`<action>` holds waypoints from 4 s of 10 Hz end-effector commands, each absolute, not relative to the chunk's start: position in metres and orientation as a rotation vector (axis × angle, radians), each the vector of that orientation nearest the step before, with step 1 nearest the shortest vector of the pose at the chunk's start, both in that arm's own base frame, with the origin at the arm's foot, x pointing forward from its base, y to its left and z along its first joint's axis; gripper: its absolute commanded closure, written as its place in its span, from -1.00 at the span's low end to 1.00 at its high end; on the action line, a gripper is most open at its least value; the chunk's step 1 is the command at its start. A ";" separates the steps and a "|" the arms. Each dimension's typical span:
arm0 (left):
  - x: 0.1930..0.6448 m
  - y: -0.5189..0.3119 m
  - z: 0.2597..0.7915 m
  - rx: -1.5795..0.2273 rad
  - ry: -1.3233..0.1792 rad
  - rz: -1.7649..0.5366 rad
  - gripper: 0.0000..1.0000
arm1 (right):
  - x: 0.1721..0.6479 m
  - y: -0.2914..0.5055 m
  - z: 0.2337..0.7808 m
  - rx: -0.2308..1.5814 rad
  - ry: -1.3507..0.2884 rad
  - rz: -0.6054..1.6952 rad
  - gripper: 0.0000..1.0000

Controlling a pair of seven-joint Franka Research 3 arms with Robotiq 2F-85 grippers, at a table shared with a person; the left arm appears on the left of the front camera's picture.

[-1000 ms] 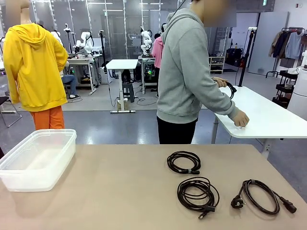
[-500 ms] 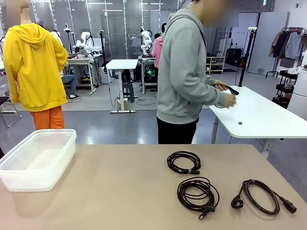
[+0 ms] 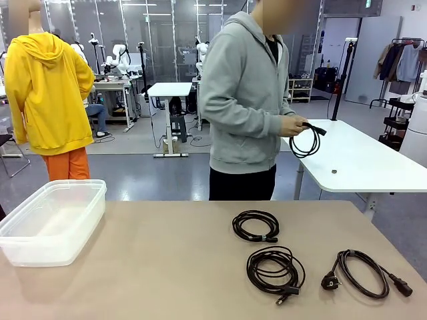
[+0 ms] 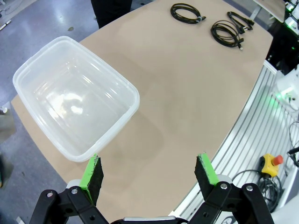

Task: Organize and store the cables.
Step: Place the Power Cable into the Organizing box.

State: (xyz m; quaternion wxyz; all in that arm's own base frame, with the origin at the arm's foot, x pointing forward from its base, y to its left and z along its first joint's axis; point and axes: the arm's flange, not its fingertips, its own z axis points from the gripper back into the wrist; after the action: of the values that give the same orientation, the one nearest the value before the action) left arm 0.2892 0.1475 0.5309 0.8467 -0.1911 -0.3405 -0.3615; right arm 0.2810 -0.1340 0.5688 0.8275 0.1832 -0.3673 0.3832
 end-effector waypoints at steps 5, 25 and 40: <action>0.289 0.149 0.532 -0.409 -0.725 -0.783 -1.00 | 0.309 -0.118 0.561 0.374 -0.646 0.768 -1.00; 0.289 0.149 0.532 -0.409 -0.725 -0.783 -1.00 | 0.443 -0.071 0.378 0.120 -0.332 1.226 -1.00; 0.289 0.149 0.532 -0.409 -0.725 -0.783 -1.00 | 0.522 -0.066 0.304 0.151 -0.179 1.319 -1.00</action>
State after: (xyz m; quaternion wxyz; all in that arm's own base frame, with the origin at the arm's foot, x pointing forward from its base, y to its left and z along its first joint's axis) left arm 0.2894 0.1475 0.5307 0.8471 -0.1908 -0.3397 -0.3614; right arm 0.5139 -0.0674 0.3034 0.7806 0.0626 -0.0923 0.6150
